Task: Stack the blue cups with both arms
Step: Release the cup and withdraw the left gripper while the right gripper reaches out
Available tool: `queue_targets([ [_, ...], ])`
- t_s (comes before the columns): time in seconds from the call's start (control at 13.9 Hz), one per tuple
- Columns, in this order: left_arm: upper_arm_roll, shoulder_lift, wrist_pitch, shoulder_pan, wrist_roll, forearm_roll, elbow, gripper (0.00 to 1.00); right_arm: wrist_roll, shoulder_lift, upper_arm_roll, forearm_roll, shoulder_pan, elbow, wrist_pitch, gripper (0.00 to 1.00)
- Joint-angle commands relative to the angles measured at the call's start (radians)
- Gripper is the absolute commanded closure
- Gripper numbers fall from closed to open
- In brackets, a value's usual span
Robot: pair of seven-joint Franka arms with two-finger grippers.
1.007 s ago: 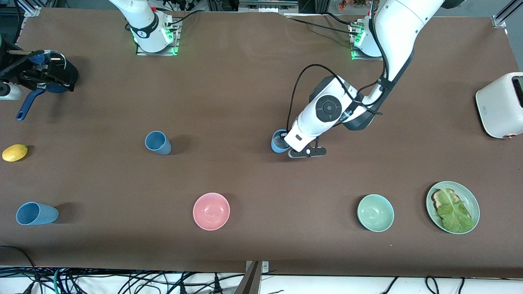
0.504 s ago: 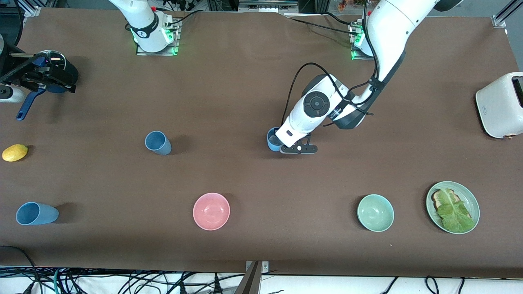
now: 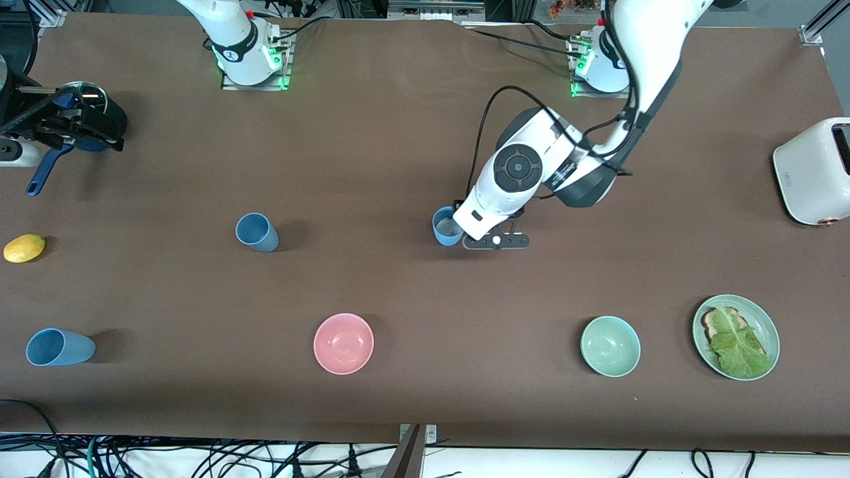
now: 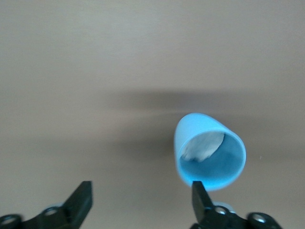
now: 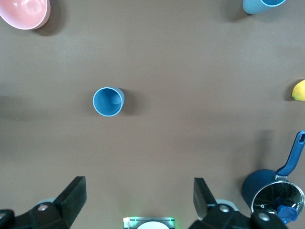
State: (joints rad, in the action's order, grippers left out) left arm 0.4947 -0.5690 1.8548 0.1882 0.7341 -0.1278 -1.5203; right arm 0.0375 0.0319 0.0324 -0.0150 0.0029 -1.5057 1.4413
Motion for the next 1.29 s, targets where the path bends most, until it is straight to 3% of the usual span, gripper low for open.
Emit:
queue_targets([
  [0.0, -0.008, 0.001, -0.224, -0.018, -0.001, -0.029, 0.158, 0.00, 0.005, 0.009, 0.001, -0.006, 0.000, 0.015, -0.001, 0.00],
  [0.22, -0.001, 0.040, -0.363, -0.154, -0.091, -0.027, 0.222, 0.00, 0.005, 0.039, 0.003, -0.010, 0.005, 0.015, 0.013, 0.00],
  [0.5, -0.002, 0.158, -0.446, -0.308, -0.372, -0.023, 0.221, 0.00, -0.004, 0.062, 0.000, -0.005, 0.002, 0.002, 0.048, 0.00],
  [0.79, -0.007, 0.262, -0.511, -0.403, -0.511, 0.000, 0.210, 0.00, -0.010, 0.169, 0.006, -0.014, 0.028, 0.021, 0.151, 0.00],
  [0.86, -0.046, 0.312, -0.507, -0.395, -0.560, 0.040, 0.186, 0.00, -0.008, 0.190, 0.008, -0.010, 0.037, 0.024, 0.181, 0.00],
  [1.01, -0.279, 0.403, -0.499, -0.279, -0.649, 0.120, 0.111, 0.00, -0.011, 0.206, 0.000, -0.016, 0.101, 0.012, 0.287, 0.00],
  [1.22, -0.491, 0.530, -0.346, -0.175, -0.720, 0.198, -0.035, 0.00, 0.001, 0.246, -0.005, -0.019, 0.132, 0.016, 0.304, 0.00],
])
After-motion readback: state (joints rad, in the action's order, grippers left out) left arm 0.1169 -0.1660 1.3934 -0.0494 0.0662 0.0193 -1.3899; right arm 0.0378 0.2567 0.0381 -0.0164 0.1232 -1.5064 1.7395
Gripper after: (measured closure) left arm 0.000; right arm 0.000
